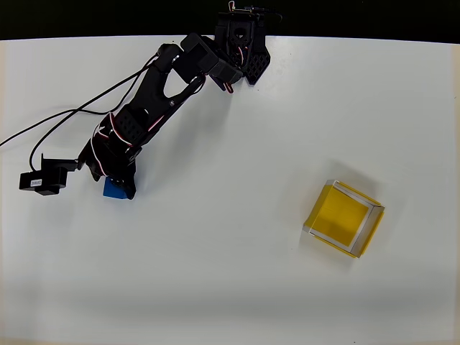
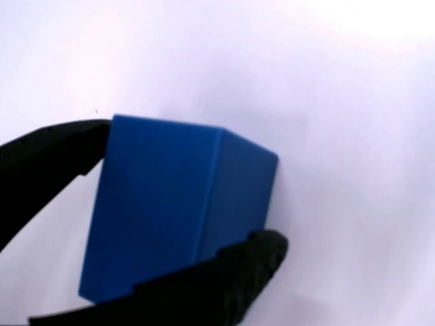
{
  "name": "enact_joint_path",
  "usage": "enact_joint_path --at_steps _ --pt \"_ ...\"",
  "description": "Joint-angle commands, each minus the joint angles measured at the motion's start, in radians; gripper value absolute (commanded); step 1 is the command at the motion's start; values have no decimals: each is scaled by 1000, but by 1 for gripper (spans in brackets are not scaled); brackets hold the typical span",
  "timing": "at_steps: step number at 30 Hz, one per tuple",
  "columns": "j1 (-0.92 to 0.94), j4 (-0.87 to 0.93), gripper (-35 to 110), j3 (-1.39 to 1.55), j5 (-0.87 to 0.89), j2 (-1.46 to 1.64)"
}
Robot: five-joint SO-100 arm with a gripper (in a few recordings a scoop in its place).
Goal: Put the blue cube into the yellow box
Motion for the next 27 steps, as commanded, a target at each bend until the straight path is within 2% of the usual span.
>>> enact_joint_path --at_steps 1,17,27 --pt "-9 -28 38 15 -14 67" --pt "-84 -126 23 233 -25 235" --pt "-272 -256 18 339 77 511"
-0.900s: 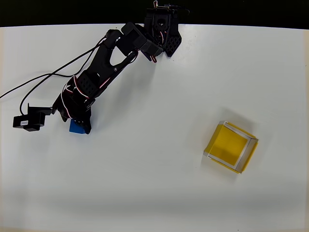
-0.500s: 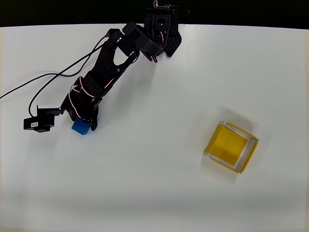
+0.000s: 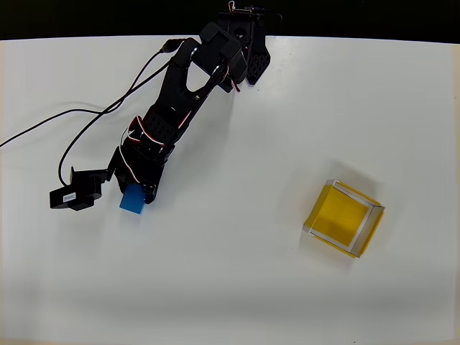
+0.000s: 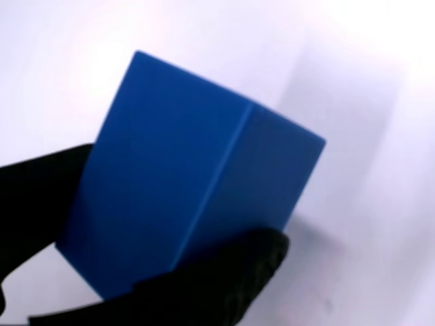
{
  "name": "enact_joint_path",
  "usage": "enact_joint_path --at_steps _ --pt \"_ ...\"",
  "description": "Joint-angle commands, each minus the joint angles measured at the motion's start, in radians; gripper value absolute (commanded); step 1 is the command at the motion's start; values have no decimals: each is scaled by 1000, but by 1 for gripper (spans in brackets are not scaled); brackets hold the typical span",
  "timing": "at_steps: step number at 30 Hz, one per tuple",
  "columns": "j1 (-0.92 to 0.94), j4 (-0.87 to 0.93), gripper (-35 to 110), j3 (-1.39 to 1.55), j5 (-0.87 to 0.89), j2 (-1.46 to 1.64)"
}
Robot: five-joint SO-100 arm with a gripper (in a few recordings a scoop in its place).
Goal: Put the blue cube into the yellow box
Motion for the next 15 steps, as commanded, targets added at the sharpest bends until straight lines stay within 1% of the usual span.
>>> enact_joint_path --at_steps 1,9,15 --pt "-92 -58 18 -2 28 258" --pt "-371 -143 17 28 126 492" --pt "-611 -239 17 23 181 578"
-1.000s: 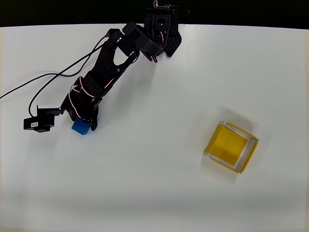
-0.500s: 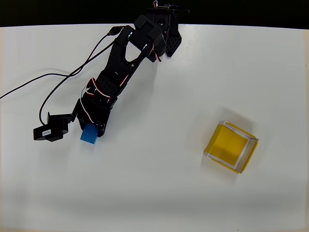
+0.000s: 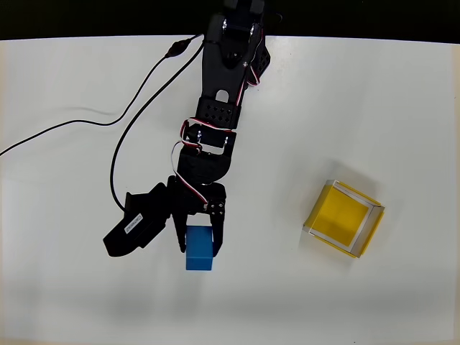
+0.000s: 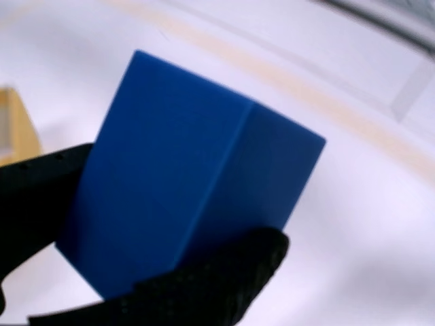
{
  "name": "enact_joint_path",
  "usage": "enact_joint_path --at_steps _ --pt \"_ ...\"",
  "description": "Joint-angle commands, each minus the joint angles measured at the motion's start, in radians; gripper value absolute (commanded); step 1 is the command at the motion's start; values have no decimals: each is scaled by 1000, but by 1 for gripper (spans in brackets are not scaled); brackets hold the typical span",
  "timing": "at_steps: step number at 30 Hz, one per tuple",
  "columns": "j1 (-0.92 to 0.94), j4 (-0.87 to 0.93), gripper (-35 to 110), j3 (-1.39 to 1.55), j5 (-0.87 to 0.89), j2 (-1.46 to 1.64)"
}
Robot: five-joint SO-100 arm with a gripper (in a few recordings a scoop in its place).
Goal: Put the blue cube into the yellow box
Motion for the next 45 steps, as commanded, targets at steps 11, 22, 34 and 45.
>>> enact_joint_path --at_steps 11,22,34,45 --pt "-474 -156 17 -35 71 133" --pt "-589 -143 17 -207 176 -169" --pt "-635 -57 17 -236 288 -331" --pt "-686 28 19 -179 364 -345"
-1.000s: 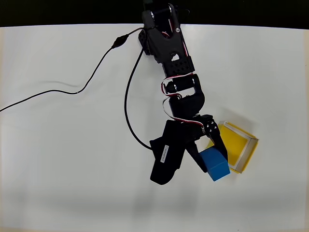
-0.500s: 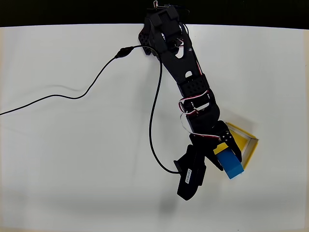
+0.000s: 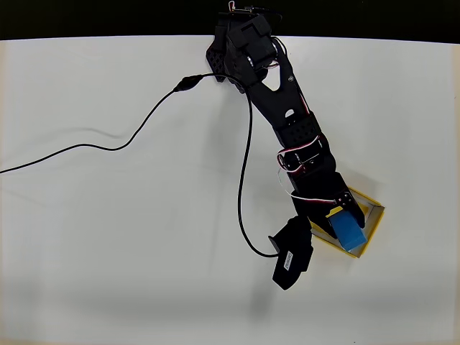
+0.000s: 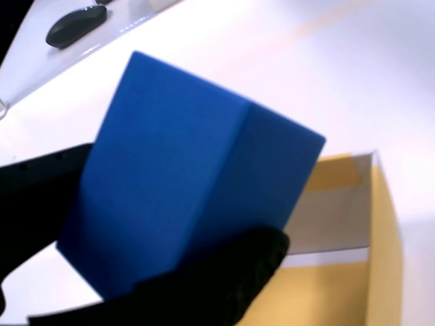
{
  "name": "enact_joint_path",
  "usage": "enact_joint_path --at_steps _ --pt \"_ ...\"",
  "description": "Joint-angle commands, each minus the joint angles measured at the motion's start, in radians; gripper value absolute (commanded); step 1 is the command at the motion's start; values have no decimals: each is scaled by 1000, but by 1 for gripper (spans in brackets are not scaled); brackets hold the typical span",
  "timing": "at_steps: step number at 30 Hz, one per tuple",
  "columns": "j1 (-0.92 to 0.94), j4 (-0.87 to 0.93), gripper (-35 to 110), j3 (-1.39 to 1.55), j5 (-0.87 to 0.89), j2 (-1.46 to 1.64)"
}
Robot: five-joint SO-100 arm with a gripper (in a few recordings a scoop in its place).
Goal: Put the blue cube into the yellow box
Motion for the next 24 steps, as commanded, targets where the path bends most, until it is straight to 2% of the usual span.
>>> enact_joint_path --at_steps 1,9,14,20,24 --pt "-26 17 20 -46 -2 34" --pt "-41 -38 36 49 23 38" --pt "-23 -55 39 57 28 58" --pt "61 -63 29 -3 -54 146" --pt "140 -18 17 -34 -123 262"
